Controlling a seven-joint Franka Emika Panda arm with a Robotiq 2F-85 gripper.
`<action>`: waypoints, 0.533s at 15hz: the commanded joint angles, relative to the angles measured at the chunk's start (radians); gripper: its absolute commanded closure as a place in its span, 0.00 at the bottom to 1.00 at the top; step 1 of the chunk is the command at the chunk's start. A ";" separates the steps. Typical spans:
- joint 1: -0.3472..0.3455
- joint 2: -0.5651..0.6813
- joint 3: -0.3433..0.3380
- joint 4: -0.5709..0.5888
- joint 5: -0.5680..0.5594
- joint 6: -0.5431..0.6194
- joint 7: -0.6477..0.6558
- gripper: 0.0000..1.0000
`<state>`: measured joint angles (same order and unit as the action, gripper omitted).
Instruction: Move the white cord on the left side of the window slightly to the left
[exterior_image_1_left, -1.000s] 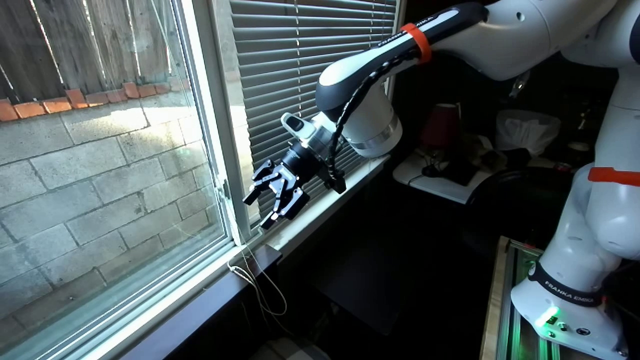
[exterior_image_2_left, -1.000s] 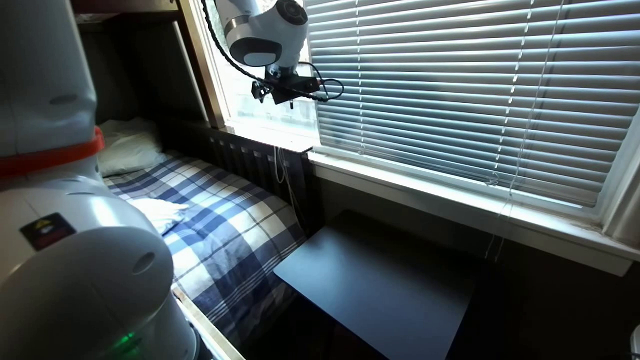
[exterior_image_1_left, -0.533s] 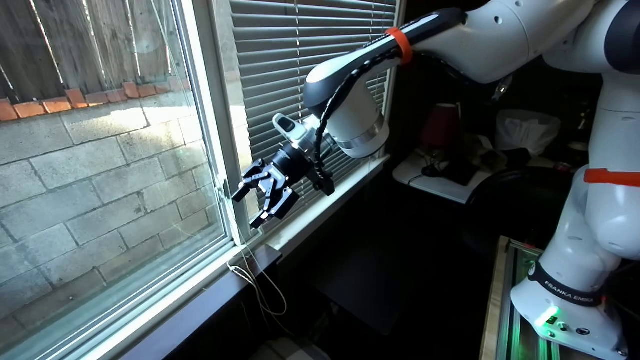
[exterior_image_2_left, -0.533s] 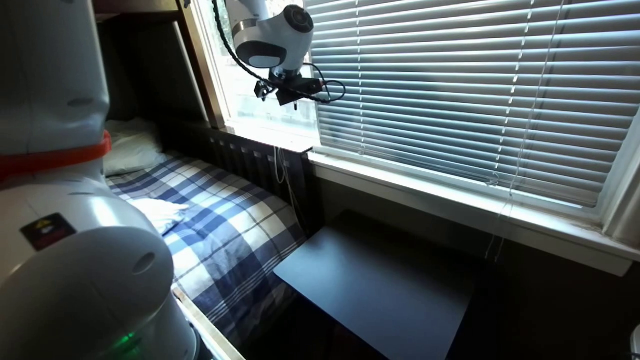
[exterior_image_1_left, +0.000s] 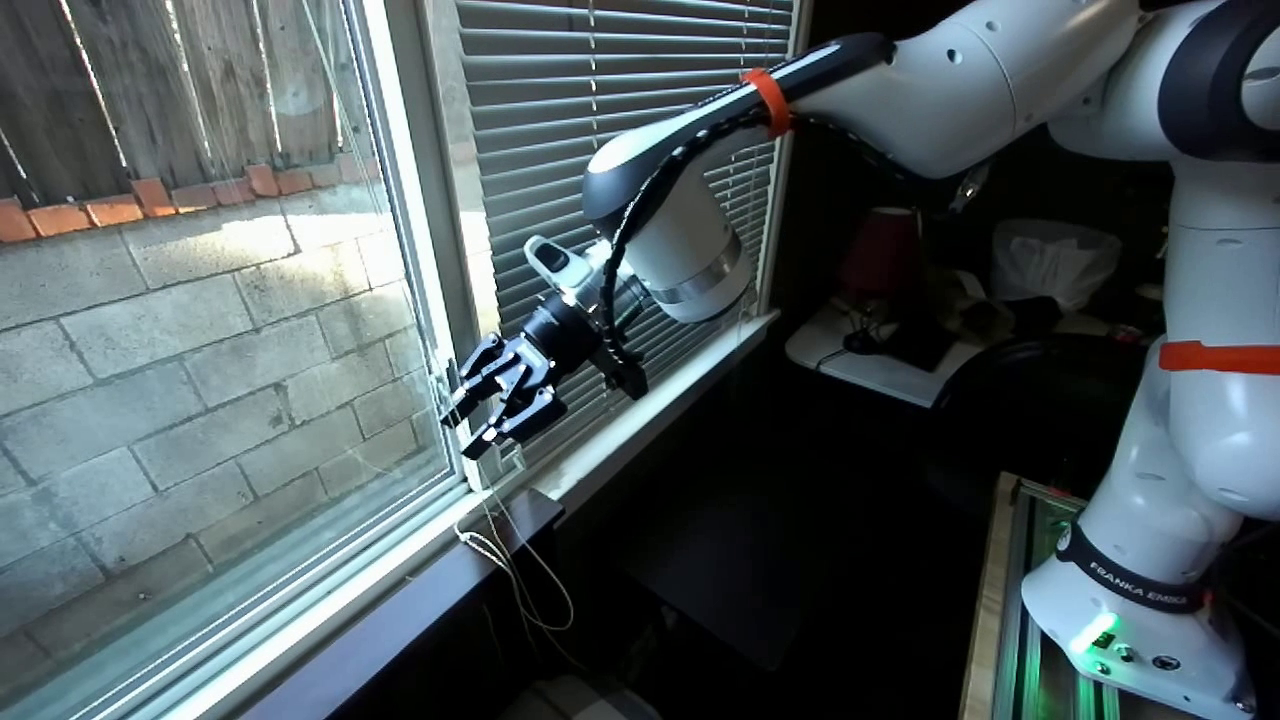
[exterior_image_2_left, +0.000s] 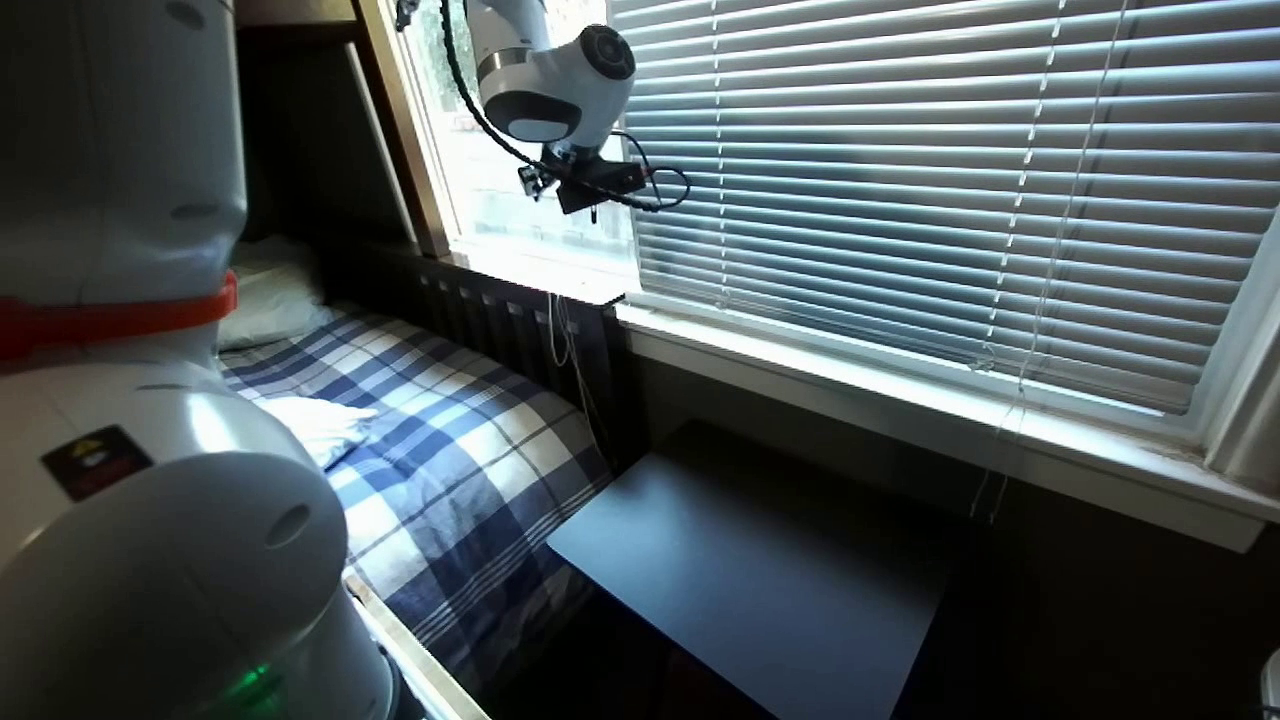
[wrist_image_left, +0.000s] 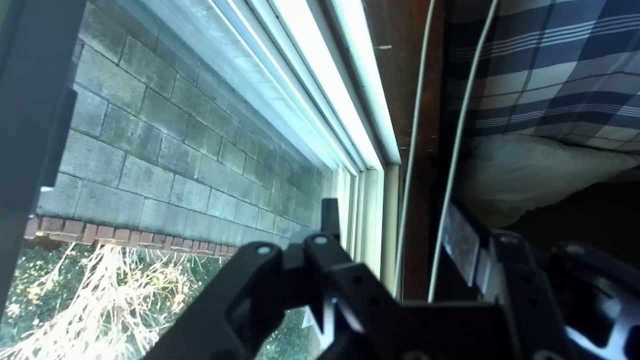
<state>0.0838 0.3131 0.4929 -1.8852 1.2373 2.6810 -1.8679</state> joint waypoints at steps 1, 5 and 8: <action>-0.003 0.032 0.009 0.027 0.018 -0.017 -0.023 0.75; 0.058 0.026 -0.056 0.027 0.033 -0.041 -0.005 1.00; 0.093 0.028 -0.080 0.033 0.028 -0.070 0.006 1.00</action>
<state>0.1244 0.3384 0.4574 -1.8654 1.2426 2.6498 -1.8653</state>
